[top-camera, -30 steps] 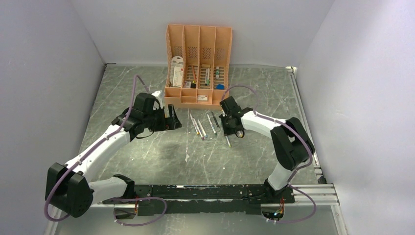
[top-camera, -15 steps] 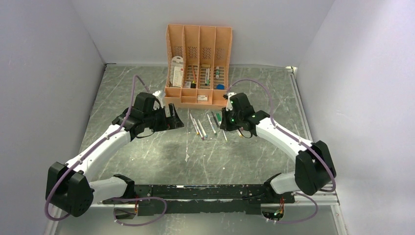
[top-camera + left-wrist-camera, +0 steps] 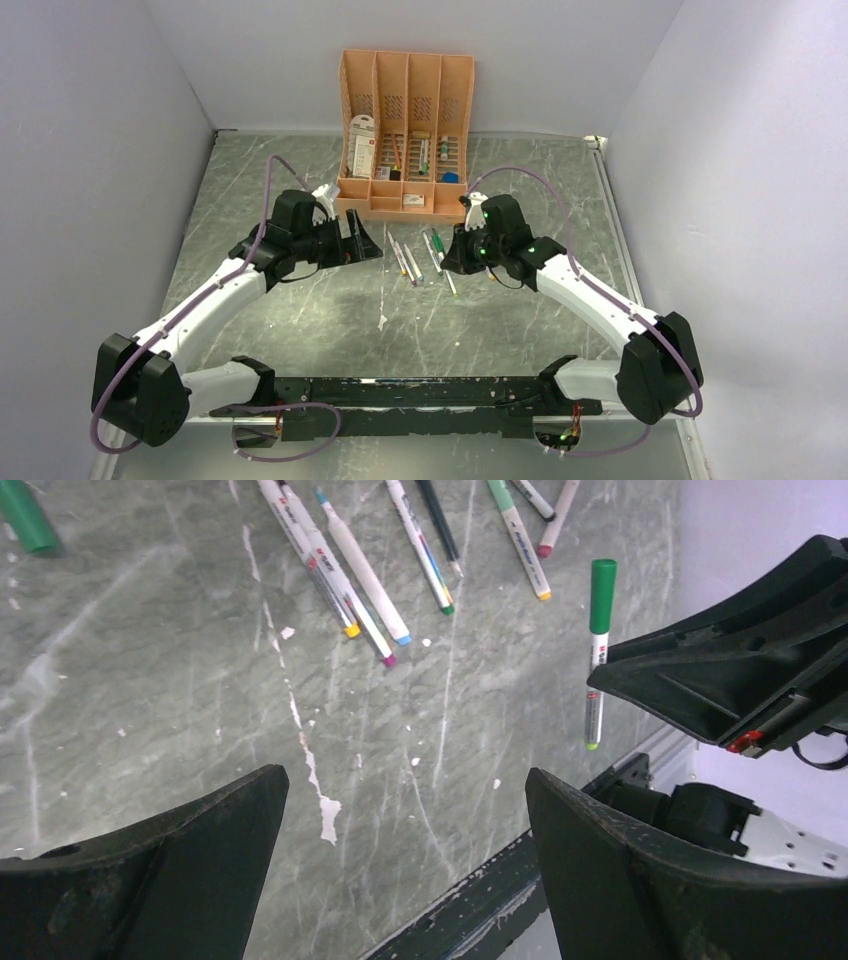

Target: Open the pen caps

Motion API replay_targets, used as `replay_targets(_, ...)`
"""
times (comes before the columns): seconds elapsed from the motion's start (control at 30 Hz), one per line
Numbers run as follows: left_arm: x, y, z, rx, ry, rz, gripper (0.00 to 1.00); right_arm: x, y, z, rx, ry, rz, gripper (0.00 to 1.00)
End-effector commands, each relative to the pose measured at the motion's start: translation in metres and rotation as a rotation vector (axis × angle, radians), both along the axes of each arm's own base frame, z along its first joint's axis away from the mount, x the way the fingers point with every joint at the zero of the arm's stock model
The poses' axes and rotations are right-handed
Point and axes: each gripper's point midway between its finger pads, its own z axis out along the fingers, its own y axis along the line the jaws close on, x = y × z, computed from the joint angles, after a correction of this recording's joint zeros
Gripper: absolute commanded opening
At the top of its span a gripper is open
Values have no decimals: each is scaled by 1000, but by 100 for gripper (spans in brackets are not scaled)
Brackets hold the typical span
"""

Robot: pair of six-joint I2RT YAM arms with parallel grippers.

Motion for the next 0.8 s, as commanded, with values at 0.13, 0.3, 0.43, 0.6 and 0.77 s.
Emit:
replay_targets(0.13, -7, -18, 24, -173, -52, -53, 100, -12, 22, 26, 170, -10, 81, 0)
replay_targets(0.3, -12, -23, 31, -244, -73, -68, 100, -22, 33, 36, 267, 8, 114, 0)
replay_targets(0.43, -17, -27, 33, -293, -75, -79, 100, -28, 38, 39, 320, 28, 128, 0)
replay_targets(0.6, -20, -31, 36, -365, -91, -82, 100, -30, 43, 44, 359, 41, 141, 0)
replay_targets(0.77, -14, -35, 45, -414, -140, -57, 100, -36, 52, 46, 397, 65, 164, 0)
